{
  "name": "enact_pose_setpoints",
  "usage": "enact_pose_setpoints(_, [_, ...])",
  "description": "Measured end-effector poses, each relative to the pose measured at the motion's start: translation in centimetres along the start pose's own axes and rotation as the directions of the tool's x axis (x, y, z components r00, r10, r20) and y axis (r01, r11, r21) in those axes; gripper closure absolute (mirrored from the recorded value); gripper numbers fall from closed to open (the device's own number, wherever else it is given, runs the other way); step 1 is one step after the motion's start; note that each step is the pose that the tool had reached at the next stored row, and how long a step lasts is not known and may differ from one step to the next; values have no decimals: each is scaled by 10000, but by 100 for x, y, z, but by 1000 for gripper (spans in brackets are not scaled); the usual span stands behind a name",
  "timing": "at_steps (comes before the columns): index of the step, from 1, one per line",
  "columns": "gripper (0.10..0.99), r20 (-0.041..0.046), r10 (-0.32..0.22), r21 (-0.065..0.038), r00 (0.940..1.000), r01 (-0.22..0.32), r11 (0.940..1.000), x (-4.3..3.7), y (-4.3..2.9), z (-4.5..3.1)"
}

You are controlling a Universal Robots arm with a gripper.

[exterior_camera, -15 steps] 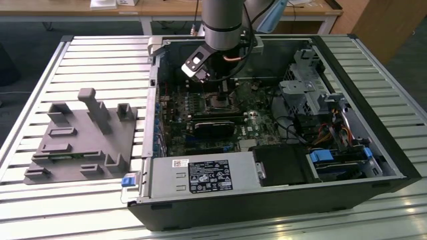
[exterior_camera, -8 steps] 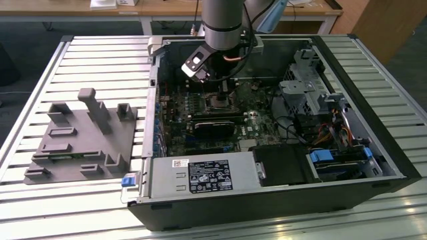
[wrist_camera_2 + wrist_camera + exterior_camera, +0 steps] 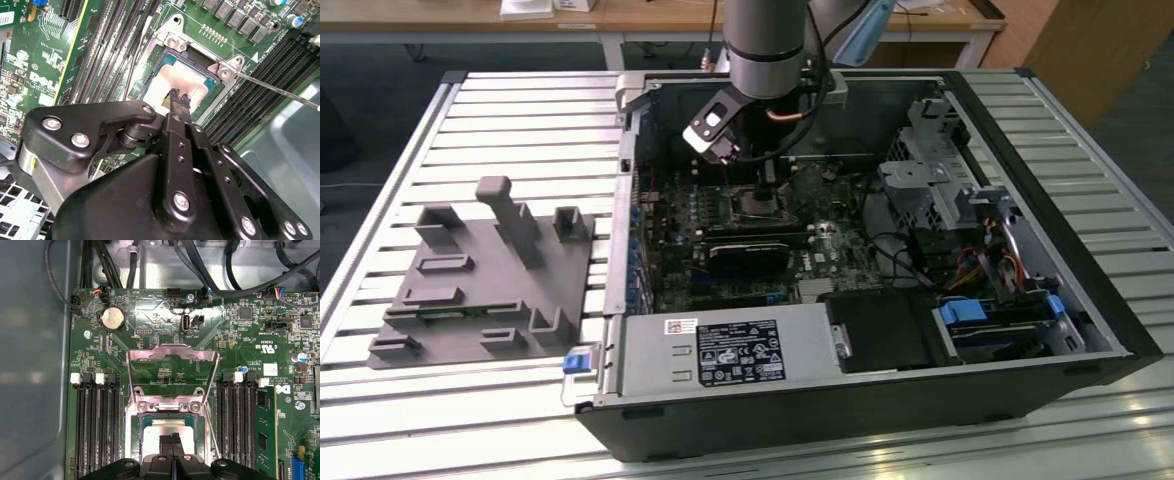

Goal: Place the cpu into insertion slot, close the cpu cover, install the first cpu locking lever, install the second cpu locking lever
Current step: 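Close the cpu cover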

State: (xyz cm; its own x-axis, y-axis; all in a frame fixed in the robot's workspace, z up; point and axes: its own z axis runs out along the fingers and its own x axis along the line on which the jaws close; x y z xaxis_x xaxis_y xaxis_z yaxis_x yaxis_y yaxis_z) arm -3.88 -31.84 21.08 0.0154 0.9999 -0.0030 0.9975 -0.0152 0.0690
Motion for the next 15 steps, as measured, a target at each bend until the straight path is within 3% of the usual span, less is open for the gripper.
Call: enact_pose_setpoints(15, [980,-2,0,-1,10000,0,10000,0,7,-91])
